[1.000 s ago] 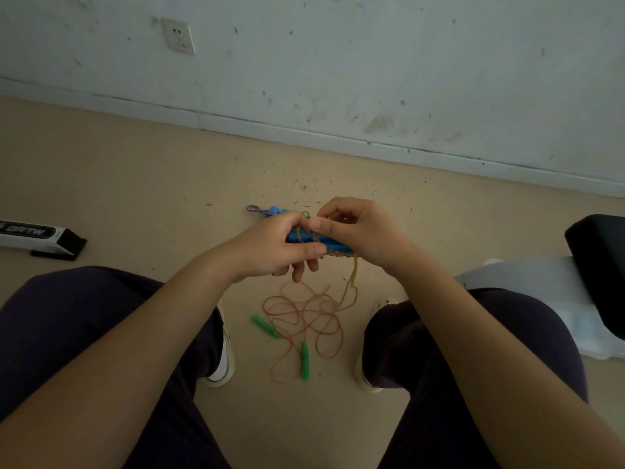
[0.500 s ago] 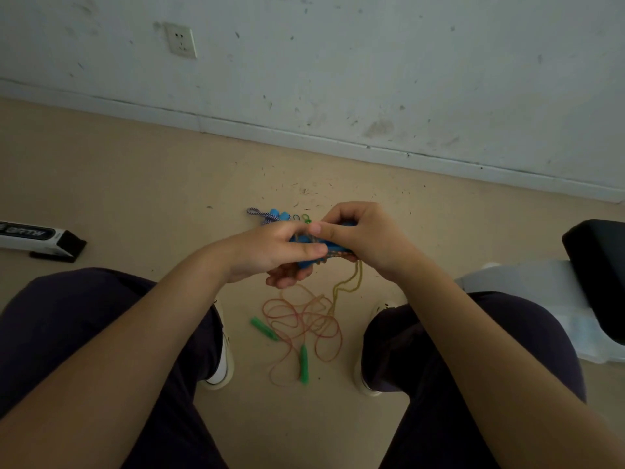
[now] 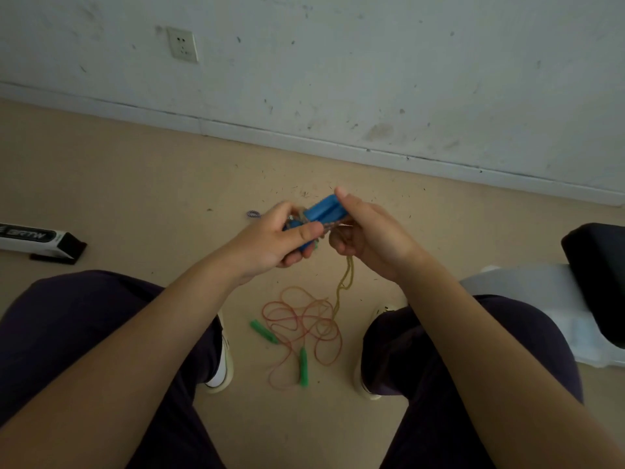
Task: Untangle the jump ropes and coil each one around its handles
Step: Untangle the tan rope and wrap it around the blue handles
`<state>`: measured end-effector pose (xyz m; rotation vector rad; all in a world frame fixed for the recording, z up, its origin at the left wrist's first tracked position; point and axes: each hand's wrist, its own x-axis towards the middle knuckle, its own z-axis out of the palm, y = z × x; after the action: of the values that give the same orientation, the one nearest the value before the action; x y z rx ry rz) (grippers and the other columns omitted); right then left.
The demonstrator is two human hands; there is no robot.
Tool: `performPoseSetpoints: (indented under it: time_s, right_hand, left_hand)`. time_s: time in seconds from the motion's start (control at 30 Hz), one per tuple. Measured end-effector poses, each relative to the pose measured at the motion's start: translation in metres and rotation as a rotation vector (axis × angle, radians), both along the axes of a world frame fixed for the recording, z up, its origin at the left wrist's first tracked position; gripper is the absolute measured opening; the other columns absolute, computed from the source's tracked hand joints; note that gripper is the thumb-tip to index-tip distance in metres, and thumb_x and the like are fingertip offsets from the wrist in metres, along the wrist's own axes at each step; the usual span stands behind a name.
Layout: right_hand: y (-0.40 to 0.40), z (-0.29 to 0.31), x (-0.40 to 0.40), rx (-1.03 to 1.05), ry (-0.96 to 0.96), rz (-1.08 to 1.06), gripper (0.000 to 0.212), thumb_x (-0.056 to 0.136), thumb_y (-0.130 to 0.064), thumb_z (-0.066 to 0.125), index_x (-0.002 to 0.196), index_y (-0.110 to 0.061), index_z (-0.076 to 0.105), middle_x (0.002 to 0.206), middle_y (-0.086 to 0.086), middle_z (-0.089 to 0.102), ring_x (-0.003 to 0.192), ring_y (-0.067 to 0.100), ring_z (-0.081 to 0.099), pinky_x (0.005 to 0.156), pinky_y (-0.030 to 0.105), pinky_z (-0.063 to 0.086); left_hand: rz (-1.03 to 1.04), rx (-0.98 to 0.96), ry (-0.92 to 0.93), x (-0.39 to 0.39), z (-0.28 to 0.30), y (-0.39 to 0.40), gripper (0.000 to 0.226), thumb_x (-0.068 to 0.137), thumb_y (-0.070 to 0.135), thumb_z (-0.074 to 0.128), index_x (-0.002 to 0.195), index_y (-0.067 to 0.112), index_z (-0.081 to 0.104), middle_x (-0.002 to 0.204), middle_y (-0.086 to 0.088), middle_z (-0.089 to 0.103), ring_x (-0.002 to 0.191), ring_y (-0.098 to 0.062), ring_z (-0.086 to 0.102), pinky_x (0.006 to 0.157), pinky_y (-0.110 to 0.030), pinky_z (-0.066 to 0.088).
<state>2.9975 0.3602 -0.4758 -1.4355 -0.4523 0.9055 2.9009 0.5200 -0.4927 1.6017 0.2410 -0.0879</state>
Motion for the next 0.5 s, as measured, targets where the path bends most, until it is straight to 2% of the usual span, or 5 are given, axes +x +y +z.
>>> performPoseSetpoints:
  time_s: [0.1,0.17,0.23,0.33,0.5]
  right_hand:
    - [0.0021,-0.0027,-0.0026,-0.034,-0.066,0.042,0.043,0.101,-0.040,0.045,0.111,-0.002,0.065,0.078,0.009,0.055,0.054,0.014,0.040,0.048,0.023,0.028]
    - [0.0024,-0.0039,-0.0032,-0.066,-0.141,0.068,0.034,0.102,-0.027,0.048,0.118,-0.001,0.063,0.068,0.003,0.051,0.050,0.011,0.035,0.045,0.022,0.025]
    - [0.0027,-0.0037,-0.0031,-0.131,-0.240,0.061,0.022,0.100,-0.018,0.054,0.116,-0.010,0.065,0.061,-0.003,0.045,0.048,0.008,0.033,0.045,0.022,0.028]
    - [0.0037,-0.0033,-0.0030,-0.261,-0.424,0.055,0.012,0.097,-0.021,0.059,0.105,-0.018,0.067,0.052,-0.013,0.045,0.046,0.004,0.036,0.047,0.022,0.032]
    - [0.0056,-0.0017,-0.0053,-0.359,-0.566,0.041,0.013,0.098,-0.024,0.058,0.089,-0.016,0.063,0.043,-0.022,0.046,0.043,-0.001,0.041,0.049,0.013,0.032]
  left_hand:
    - [0.126,-0.033,-0.093,0.0017,0.0013,-0.0002,0.036,0.100,0.024,0.056,0.134,0.021,0.048,0.070,-0.007,0.055,0.045,-0.007,0.041,0.044,-0.017,0.033]
    - [0.177,-0.035,-0.125,0.0021,0.0034,0.0014,0.022,0.101,0.021,0.054,0.123,0.018,0.054,0.069,-0.005,0.055,0.045,-0.006,0.042,0.043,-0.016,0.033]
    - [0.200,-0.025,-0.131,0.0020,0.0025,0.0011,0.007,0.101,0.021,0.055,0.106,0.016,0.056,0.069,-0.006,0.056,0.044,-0.006,0.042,0.043,-0.017,0.033]
    - [0.206,0.011,-0.125,0.0020,-0.0021,-0.0019,0.007,0.100,0.023,0.057,0.098,0.016,0.055,0.069,-0.006,0.058,0.044,-0.008,0.043,0.042,-0.018,0.033]
    - [0.229,0.028,-0.121,0.0029,-0.0032,-0.0024,0.017,0.099,0.024,0.058,0.112,0.014,0.059,0.067,-0.005,0.058,0.045,-0.008,0.043,0.044,-0.020,0.034]
